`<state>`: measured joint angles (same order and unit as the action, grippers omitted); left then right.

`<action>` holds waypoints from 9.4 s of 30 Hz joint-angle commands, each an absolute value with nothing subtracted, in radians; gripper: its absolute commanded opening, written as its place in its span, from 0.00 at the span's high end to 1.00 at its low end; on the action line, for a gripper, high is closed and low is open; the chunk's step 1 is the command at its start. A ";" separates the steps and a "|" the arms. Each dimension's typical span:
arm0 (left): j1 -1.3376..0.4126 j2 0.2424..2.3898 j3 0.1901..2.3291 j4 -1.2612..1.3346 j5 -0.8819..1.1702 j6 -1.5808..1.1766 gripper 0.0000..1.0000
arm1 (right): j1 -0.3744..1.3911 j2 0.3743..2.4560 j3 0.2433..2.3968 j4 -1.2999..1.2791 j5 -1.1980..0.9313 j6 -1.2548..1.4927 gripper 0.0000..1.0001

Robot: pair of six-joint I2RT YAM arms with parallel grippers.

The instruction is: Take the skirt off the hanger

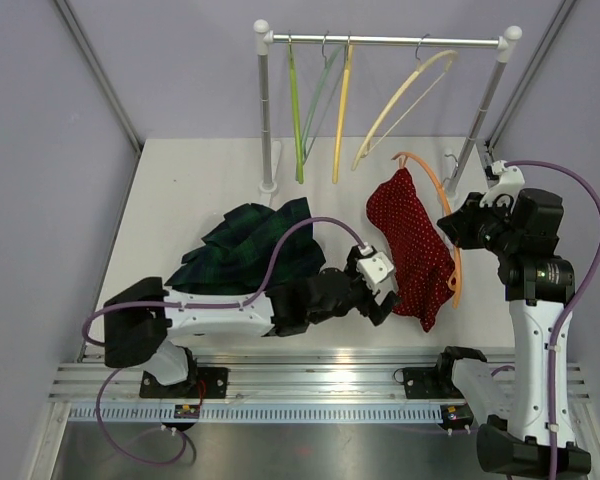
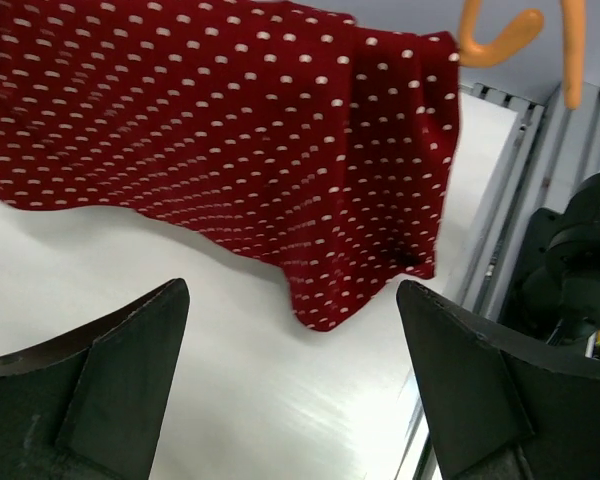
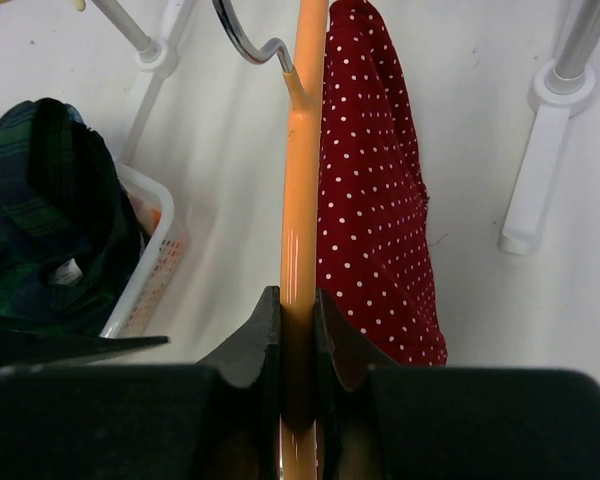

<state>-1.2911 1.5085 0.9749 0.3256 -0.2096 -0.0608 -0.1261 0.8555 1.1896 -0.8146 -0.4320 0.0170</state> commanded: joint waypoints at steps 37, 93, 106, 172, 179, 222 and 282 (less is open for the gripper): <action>-1.327 1.152 0.947 0.454 -0.321 0.212 1.00 | -0.167 0.822 1.097 -0.617 -0.232 -0.086 1.00; -1.350 1.101 0.793 0.531 -0.482 0.256 1.00 | -0.169 0.824 1.126 -0.620 -0.196 -0.130 1.00; -1.289 0.953 0.811 0.451 -0.477 0.322 1.00 | -0.181 0.874 1.100 -0.577 -0.144 -0.255 1.00; -1.299 1.092 0.738 0.163 0.039 0.446 0.01 | -0.184 1.582 2.065 -0.755 -0.331 -0.159 0.41; -1.302 1.360 0.868 0.080 0.261 0.609 0.01 | -0.184 1.251 1.755 -0.696 -0.327 -0.330 0.00; -1.282 0.893 1.156 -0.129 -0.475 0.463 1.00 | -0.206 0.788 0.887 -0.543 -0.272 -0.193 0.01; -0.456 0.588 0.916 -0.469 0.023 -0.158 0.01 | -0.207 0.744 0.968 -0.610 -0.282 -0.184 0.01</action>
